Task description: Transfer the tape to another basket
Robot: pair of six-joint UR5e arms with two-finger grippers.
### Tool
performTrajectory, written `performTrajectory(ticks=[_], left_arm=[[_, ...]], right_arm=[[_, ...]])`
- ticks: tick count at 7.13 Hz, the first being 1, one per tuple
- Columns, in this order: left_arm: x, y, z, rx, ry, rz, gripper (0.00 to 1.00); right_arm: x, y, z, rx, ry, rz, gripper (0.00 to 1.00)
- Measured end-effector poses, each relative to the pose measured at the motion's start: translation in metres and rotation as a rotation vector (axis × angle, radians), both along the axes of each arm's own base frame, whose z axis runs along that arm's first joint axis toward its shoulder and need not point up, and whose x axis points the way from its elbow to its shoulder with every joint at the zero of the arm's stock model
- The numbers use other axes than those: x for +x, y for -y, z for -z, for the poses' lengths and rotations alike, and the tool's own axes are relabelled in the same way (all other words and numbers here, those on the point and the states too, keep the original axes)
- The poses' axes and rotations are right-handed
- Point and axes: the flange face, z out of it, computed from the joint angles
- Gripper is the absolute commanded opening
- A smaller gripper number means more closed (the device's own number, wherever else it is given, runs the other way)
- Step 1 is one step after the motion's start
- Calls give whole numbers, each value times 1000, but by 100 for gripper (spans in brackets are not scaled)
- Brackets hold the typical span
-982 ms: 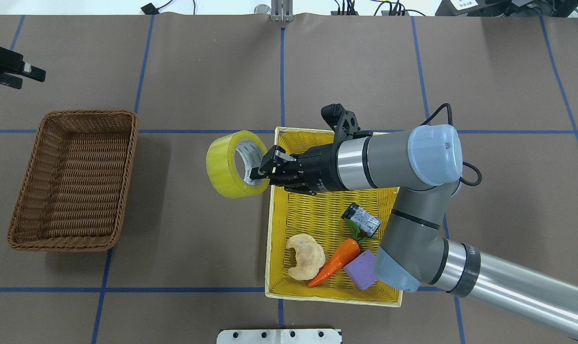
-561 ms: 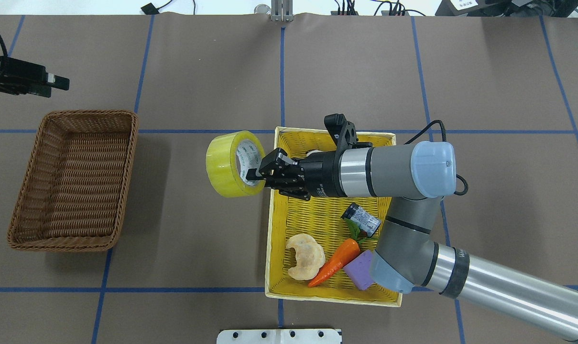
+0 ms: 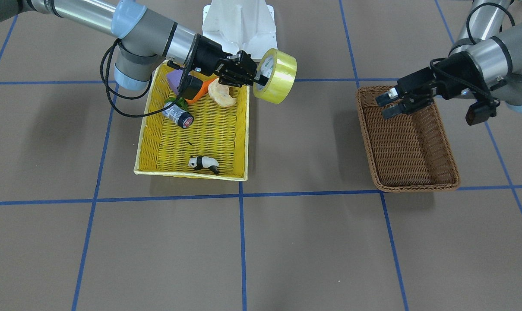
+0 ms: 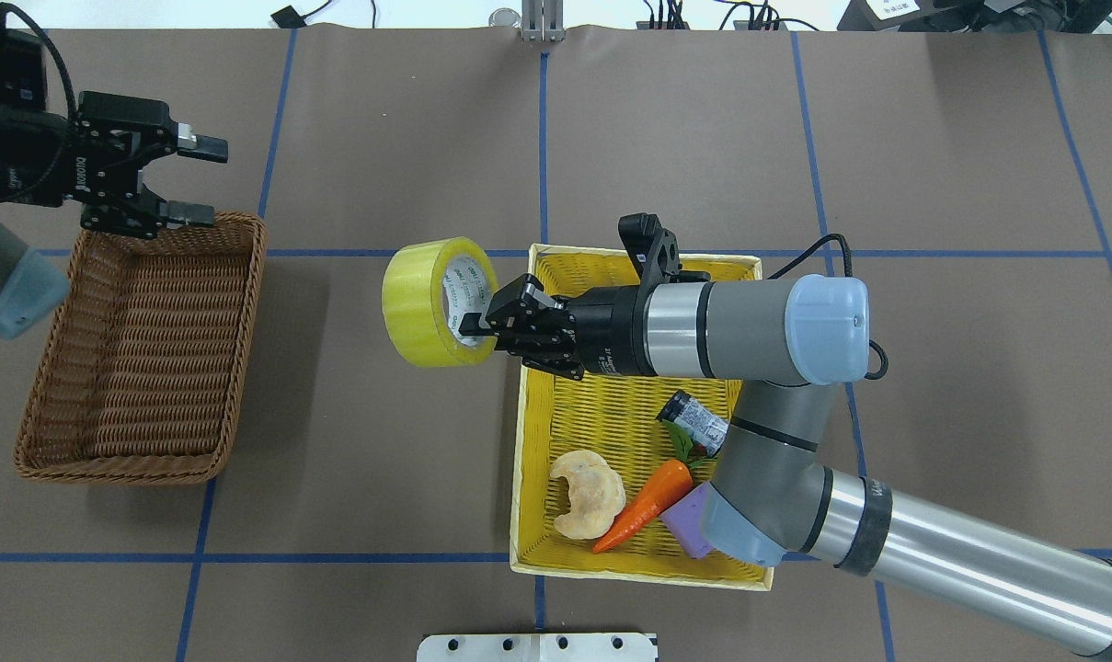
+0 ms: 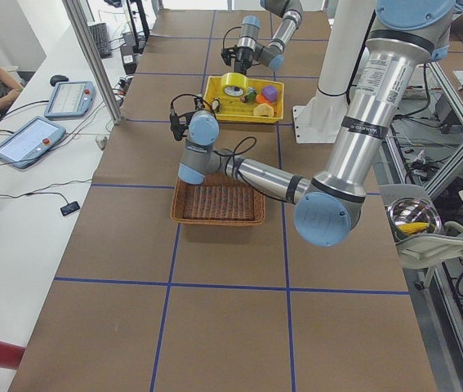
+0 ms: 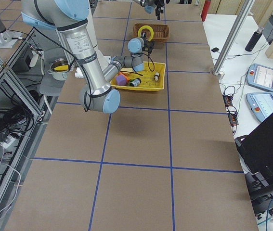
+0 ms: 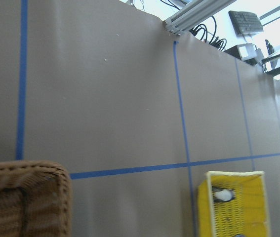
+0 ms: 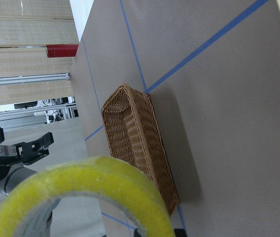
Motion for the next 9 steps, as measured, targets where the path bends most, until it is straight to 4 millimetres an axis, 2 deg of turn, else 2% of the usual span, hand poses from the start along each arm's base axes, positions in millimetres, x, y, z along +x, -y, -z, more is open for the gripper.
performTrajectory(ticks=[2, 3, 6, 9], left_arm=[[50, -31, 32, -61, -204, -63, 98], [60, -37, 47, -91, -269, -100, 98], [62, -48, 77, -157, -410, -225, 97], [78, -67, 83, -171, -490, -294, 93]], right_arm=[[0, -13, 8, -24, 89, 9, 0], [2, -19, 9, -33, 136, 23, 0], [4, -36, 3, -39, 276, 82, 0], [2, -45, 1, -26, 332, 107, 0]])
